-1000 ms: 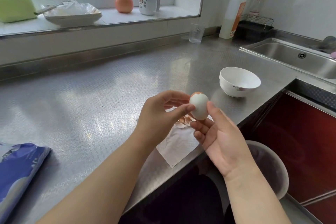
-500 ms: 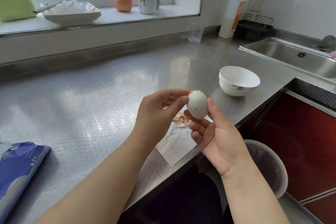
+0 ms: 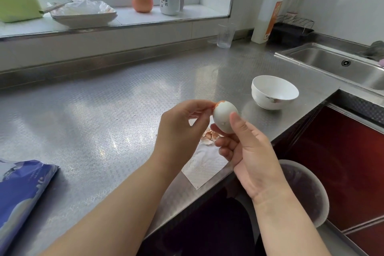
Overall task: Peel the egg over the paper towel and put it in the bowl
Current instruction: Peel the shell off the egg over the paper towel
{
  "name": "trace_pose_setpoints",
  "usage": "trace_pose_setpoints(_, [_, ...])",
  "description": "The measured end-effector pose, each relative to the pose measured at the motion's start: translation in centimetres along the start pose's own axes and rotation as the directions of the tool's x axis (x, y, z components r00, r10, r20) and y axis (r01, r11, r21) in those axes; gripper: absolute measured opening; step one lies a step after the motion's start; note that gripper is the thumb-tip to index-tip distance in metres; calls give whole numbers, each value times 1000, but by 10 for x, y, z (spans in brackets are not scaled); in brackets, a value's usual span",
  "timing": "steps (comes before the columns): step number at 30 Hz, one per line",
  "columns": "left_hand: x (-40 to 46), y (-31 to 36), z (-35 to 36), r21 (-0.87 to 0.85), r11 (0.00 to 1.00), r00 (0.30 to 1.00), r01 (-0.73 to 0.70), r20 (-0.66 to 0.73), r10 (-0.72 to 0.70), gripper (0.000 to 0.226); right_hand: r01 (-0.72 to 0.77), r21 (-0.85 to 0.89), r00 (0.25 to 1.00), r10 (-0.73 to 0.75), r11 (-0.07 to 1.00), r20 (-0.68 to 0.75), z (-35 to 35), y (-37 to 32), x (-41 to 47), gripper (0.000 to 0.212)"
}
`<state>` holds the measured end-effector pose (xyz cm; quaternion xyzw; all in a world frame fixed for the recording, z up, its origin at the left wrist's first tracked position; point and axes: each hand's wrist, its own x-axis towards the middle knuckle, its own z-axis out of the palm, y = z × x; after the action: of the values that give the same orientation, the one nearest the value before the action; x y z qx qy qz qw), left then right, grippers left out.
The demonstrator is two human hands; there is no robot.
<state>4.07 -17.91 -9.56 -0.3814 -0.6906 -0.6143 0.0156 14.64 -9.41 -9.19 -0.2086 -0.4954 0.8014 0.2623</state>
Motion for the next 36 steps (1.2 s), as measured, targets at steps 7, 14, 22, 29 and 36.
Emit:
trace_pose_setpoints(7, [0, -4, 2, 124, 988, 995, -96, 9, 96, 23, -143, 171, 990, 144, 975, 4, -1, -1, 3, 36])
trace_pose_setpoints(14, [2, -11, -3, 330, 943, 991, 46, 105, -85, 20, -180, 192, 984, 174, 965, 46, -10, -6, 8, 38])
trace_pose_setpoints(22, [-3, -3, 2, 111, 994, 998, 5, 62, -12, 21, -149, 223, 988, 139, 963, 60, -7, -2, 10, 37])
trace_pose_setpoints(29, [-1, -5, 1, 44, 999, 997, -3, 73, 0, 26, -149, 252, 988, 137, 956, 66, 1, 6, 8, 42])
trace_pose_setpoints(36, [-1, -5, 3, 3, 999, 999, -53, 7, 53, 16, -139, 259, 990, 130, 956, 51, 3, 4, 3, 38])
